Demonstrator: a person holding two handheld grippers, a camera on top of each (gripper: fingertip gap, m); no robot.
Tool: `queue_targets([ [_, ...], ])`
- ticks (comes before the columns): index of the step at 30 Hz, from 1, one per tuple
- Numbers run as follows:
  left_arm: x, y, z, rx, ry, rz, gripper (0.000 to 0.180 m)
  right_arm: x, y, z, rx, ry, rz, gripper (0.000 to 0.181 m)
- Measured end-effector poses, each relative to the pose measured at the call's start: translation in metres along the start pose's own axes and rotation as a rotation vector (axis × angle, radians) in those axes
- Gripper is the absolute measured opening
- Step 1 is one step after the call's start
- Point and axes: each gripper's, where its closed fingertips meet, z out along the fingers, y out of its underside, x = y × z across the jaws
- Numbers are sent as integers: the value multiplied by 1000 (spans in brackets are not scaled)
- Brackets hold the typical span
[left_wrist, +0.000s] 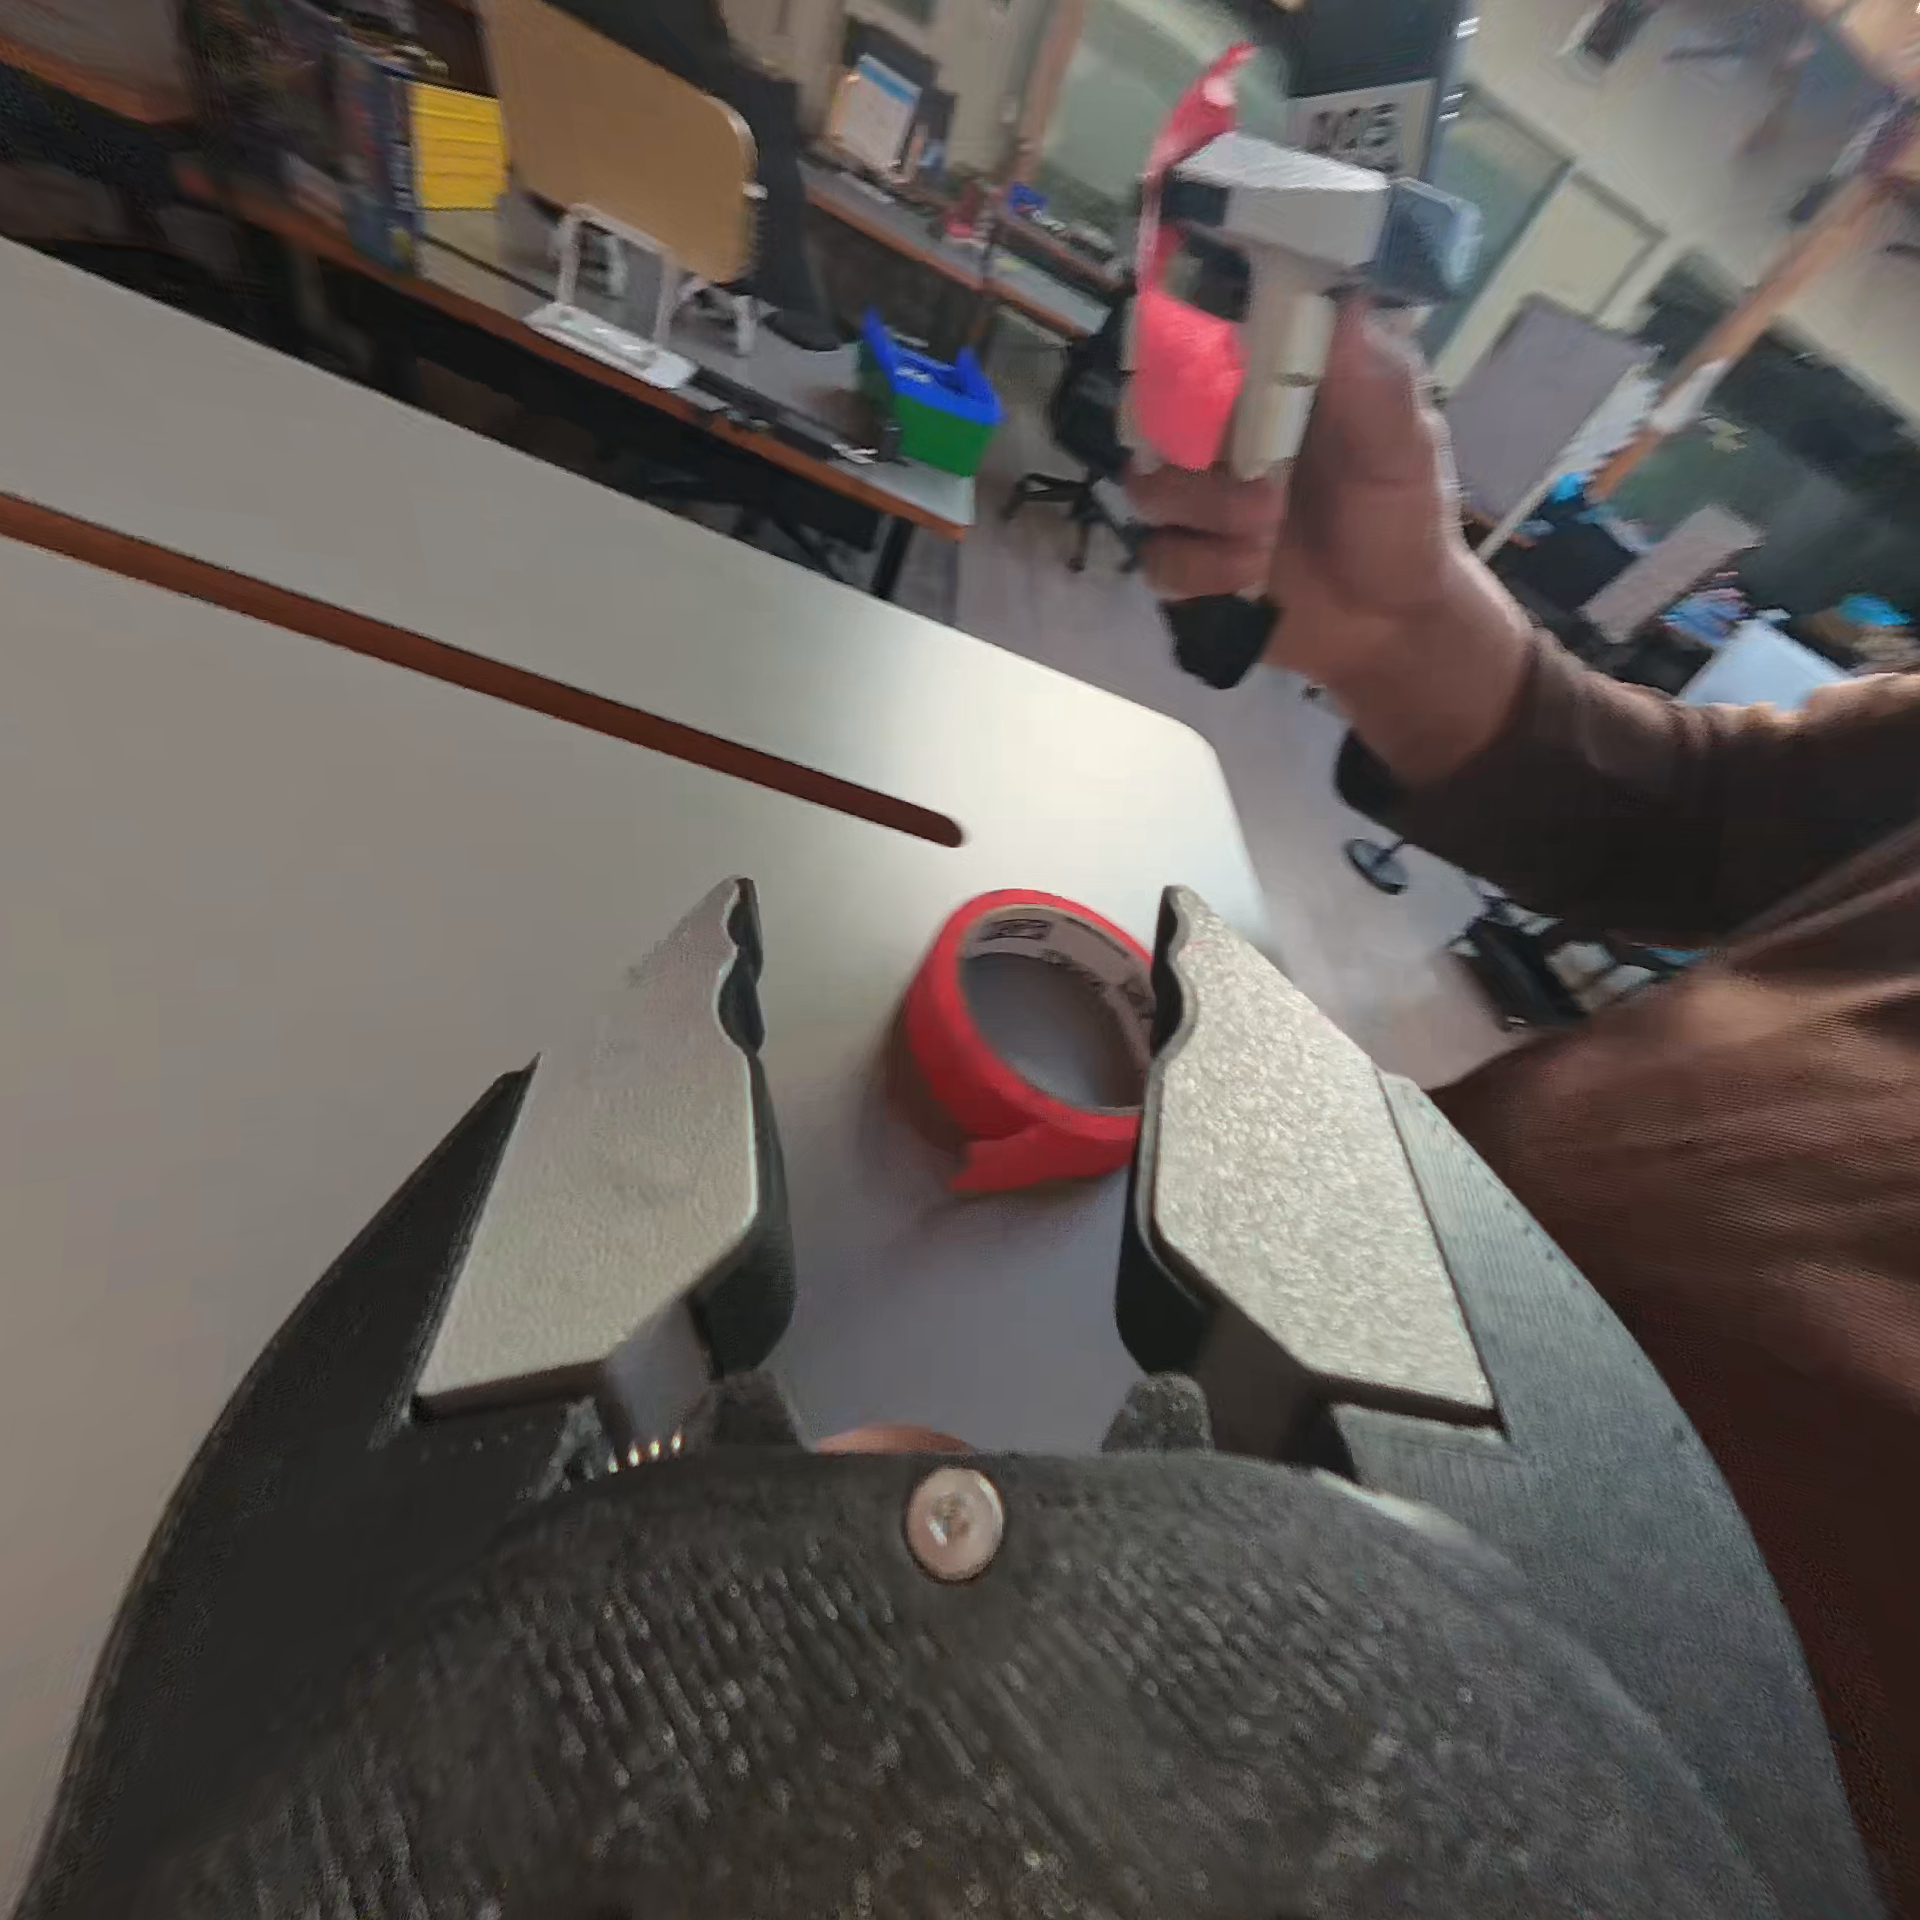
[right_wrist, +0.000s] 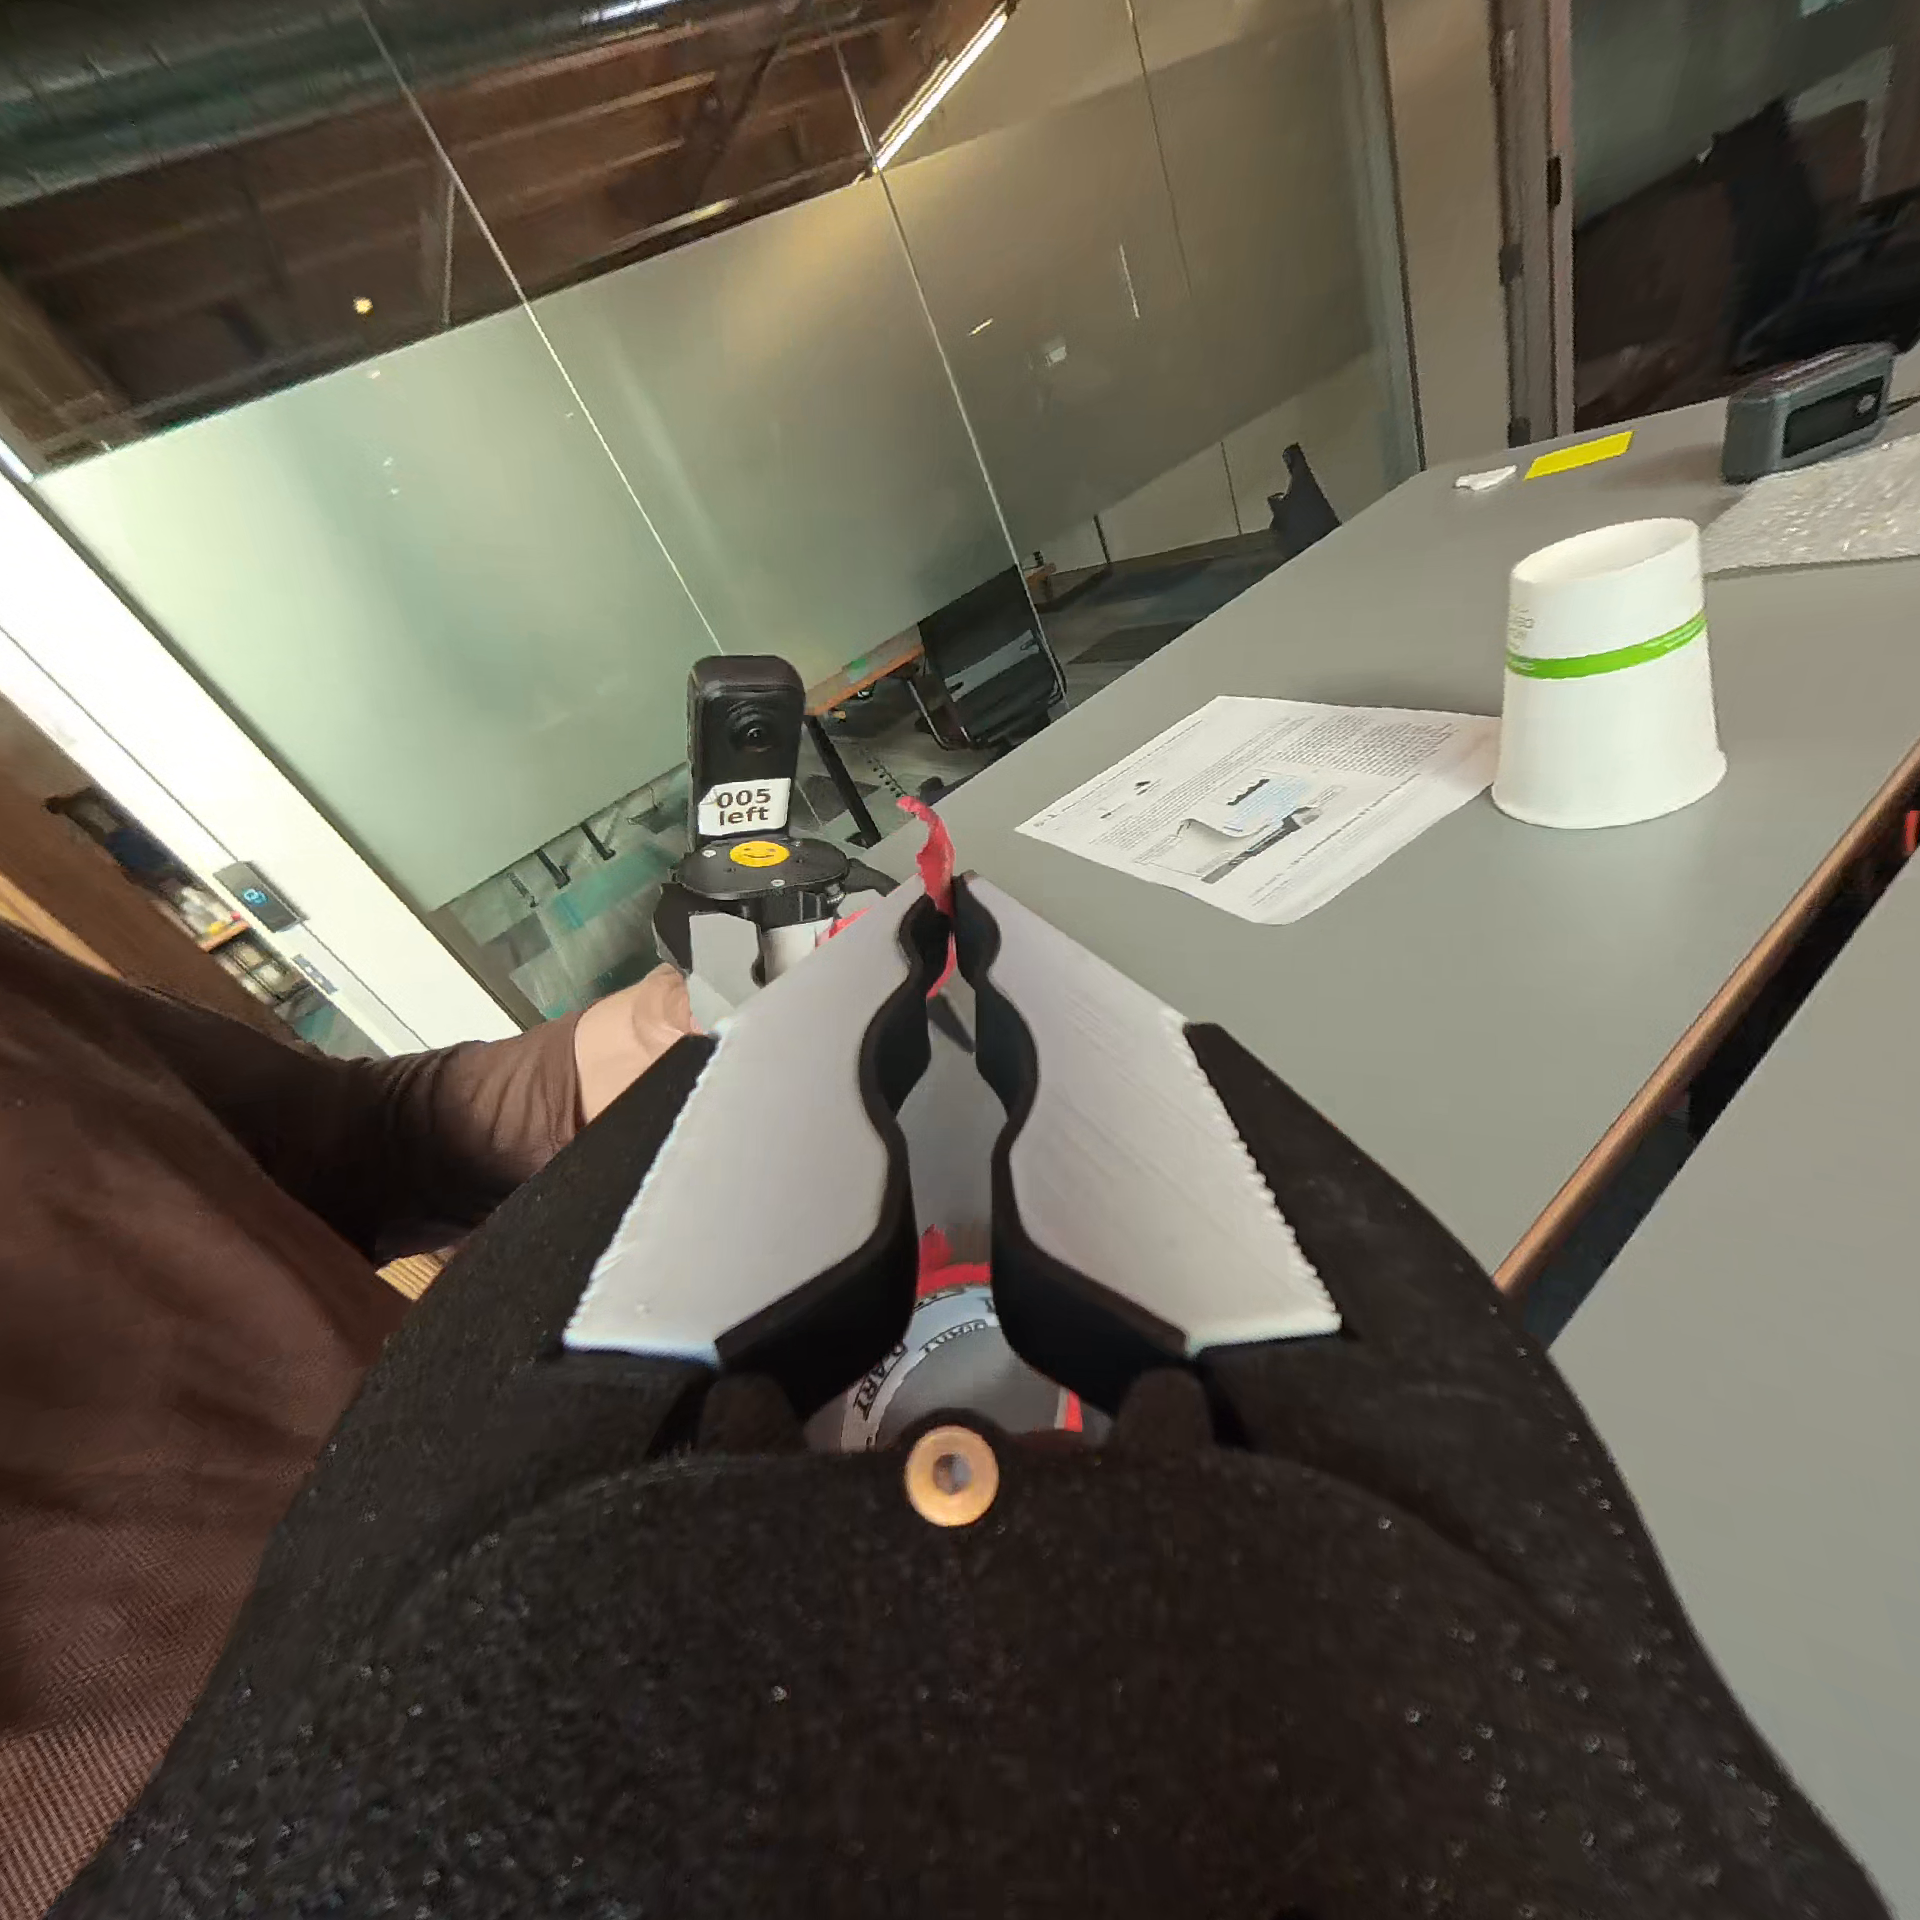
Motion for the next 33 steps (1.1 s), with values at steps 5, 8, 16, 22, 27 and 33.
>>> queue_targets([
  [5, -168, -61, -36, -87, -469, 23, 108, 15, -24, -6, 99, -85, 91, 0],
  [8, -250, -104, -33, -140, -573, -11, 120, 19, -12, -8, 88, -101, 115, 0],
  [16, -335, -120, 30, -411, -537, -7, 79, 24, 24, -72, 18, 49, 44, 0],
  [22, -242, -108, 62, -475, -297, 108, 79, 24, 25, -118, 57, 128, 68, 0],
  [27, -107, -23, 28, -717, -98, 388, 79, 19, 24, -98, 6, 84, 94, 0],
  [33, -43, 13, 6, -648, 53, 391, 79, 8, 28, -17, -140, -55, 200, 0],
])
